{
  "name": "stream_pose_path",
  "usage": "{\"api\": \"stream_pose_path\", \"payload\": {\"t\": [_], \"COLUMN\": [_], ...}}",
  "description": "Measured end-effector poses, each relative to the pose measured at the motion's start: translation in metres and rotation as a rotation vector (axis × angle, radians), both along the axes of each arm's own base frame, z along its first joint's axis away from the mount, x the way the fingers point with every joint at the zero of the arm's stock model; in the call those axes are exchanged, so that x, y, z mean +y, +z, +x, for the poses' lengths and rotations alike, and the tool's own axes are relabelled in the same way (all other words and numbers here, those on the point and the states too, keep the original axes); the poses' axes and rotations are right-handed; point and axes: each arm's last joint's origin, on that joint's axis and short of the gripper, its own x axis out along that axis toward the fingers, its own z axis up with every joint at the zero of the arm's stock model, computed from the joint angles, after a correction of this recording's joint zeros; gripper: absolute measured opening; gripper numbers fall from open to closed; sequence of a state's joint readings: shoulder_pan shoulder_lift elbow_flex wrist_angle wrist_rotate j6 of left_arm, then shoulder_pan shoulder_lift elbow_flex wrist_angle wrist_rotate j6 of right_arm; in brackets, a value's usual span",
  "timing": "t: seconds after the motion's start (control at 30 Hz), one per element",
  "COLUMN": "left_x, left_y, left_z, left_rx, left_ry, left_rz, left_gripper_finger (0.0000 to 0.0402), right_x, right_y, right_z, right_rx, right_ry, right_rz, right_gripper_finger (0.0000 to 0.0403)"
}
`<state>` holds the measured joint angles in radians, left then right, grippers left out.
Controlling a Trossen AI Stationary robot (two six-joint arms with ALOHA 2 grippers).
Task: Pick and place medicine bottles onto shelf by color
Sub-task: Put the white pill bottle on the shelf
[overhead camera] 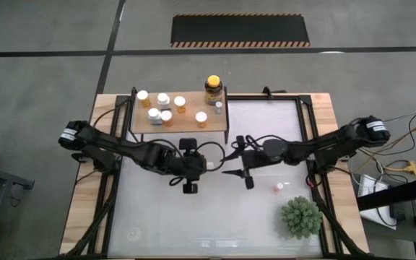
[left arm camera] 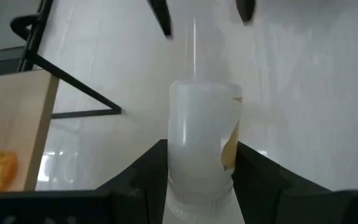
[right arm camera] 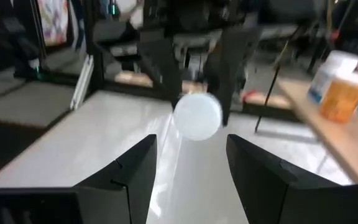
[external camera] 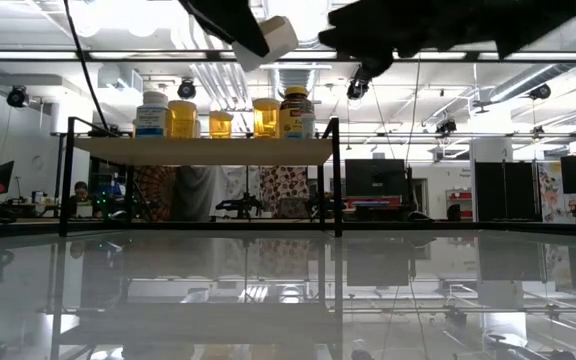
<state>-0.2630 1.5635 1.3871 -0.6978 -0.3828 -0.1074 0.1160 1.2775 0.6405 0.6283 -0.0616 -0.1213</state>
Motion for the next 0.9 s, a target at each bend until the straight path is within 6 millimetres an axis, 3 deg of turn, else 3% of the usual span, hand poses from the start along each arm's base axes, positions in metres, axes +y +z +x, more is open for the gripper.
{"api": "stream_pose_path", "payload": {"t": [0.2, 0.37, 0.47, 0.6, 0.9], "left_x": [0.000, 0.000, 0.001, 0.001, 0.001], "left_y": [-0.003, -0.003, -0.003, -0.004, -0.004], "left_z": [0.000, 0.000, 0.000, 0.001, 0.001], "left_rx": [0.007, 0.006, 0.006, 0.007, 0.000], "left_ry": [0.009, 0.010, 0.016, 0.020, 0.022], "left_rz": [-0.004, -0.002, 0.005, 0.012, 0.009], "left_gripper_finger": [0.0129, 0.0130, 0.0130, 0.0130, 0.0130], "right_x": [0.002, 0.007, 0.007, 0.007, 0.007], "right_y": [0.017, 0.031, 0.031, 0.024, 0.019], "right_z": [0.016, 0.019, 0.020, 0.023, 0.048], "right_rx": [0.226, 0.196, 0.211, 0.251, 0.256], "right_ry": [-0.014, -0.036, -0.030, -0.059, -0.172], "right_rz": [-0.015, -0.028, 0.035, 0.133, 0.106], "right_gripper_finger": [0.0179, 0.0135, 0.0135, 0.0179, 0.0310]}}
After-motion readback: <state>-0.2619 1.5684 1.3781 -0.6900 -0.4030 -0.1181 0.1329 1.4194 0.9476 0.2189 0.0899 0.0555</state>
